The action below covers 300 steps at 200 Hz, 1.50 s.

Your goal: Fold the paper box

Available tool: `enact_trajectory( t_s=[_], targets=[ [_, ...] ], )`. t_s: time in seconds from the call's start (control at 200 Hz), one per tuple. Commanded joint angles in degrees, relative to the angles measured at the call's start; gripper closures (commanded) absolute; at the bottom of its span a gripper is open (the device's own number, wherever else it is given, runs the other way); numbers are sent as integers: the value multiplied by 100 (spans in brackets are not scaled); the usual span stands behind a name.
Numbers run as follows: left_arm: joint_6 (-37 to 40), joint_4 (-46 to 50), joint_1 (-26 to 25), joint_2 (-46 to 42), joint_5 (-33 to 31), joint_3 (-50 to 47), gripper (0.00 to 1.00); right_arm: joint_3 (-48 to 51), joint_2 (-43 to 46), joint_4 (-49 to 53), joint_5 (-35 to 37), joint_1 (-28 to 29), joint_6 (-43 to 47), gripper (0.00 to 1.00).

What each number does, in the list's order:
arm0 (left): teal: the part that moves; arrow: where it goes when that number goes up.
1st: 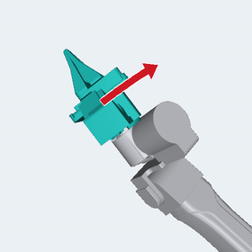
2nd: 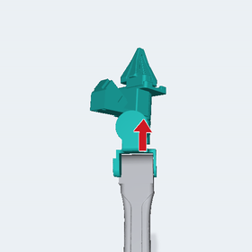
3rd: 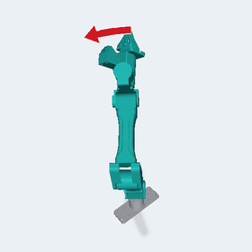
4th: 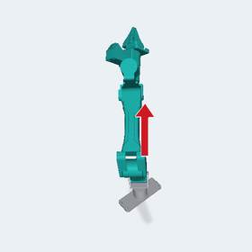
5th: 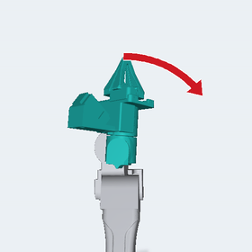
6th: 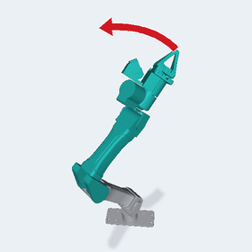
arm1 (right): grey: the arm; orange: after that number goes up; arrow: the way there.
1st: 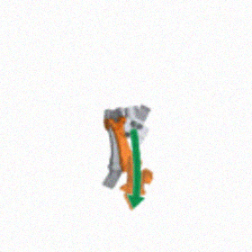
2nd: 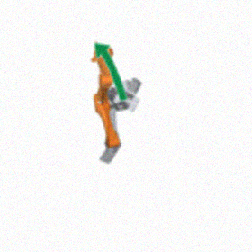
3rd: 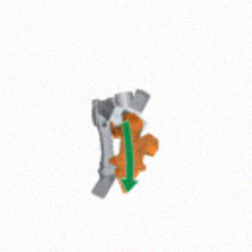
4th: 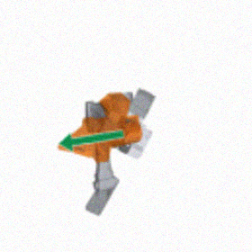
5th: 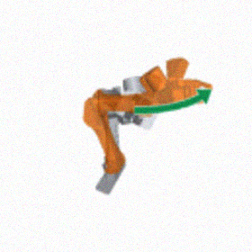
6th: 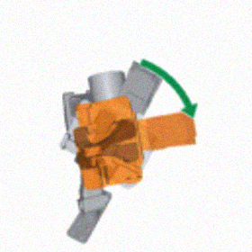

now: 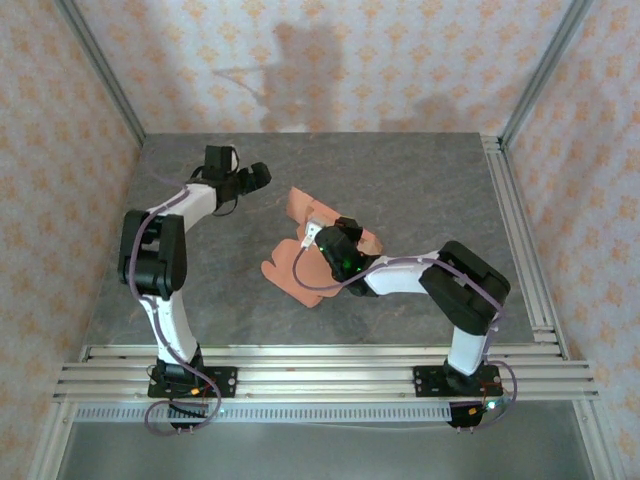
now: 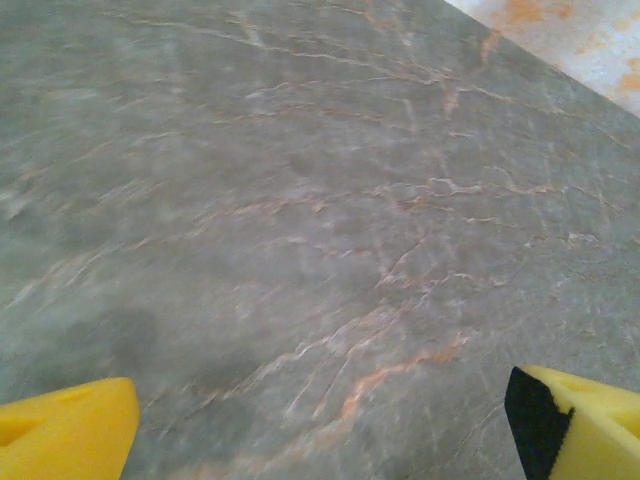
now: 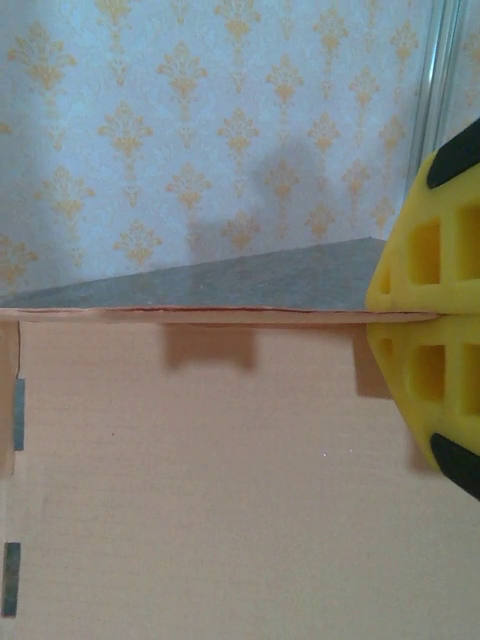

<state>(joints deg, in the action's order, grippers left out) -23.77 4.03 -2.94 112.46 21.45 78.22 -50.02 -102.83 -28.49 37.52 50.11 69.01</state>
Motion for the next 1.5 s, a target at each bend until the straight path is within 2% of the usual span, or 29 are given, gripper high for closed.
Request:
enact_trajectory(
  t_s=[0.0,0.14,0.235,0.315,0.596,0.701,0.811,0.906,1.076,1.497],
  targets=[
    [597,594,-69,426,575,582,8,110,-57,-378,166,65,222,100],
    [1045,1270,-222,908,812,1321,21,155,-107,-551,165,88,359,100],
    [1102,1467,-272,1184,1151,1658,35,174,-95,-546,150,93,354,100],
    [1196,1705,-324,1466,1493,2000,39,168,-67,-494,142,95,308,100],
    [1676,2243,-523,1957,2156,2611,43,157,155,166,32,96,-136,100],
    [1916,2297,-530,1768,2335,2359,46,210,213,184,58,93,-190,100],
    [1961,2146,-495,1396,2127,1929,46,238,244,204,61,87,-261,100],
    [2061,2025,-437,1101,2358,1644,46,238,236,171,58,88,-274,100],
    [2650,2525,-444,1006,2790,1630,45,203,219,122,31,88,-278,100],
    [2995,2715,-545,745,3207,1275,46,284,155,-319,74,38,5,100]
  ],
)
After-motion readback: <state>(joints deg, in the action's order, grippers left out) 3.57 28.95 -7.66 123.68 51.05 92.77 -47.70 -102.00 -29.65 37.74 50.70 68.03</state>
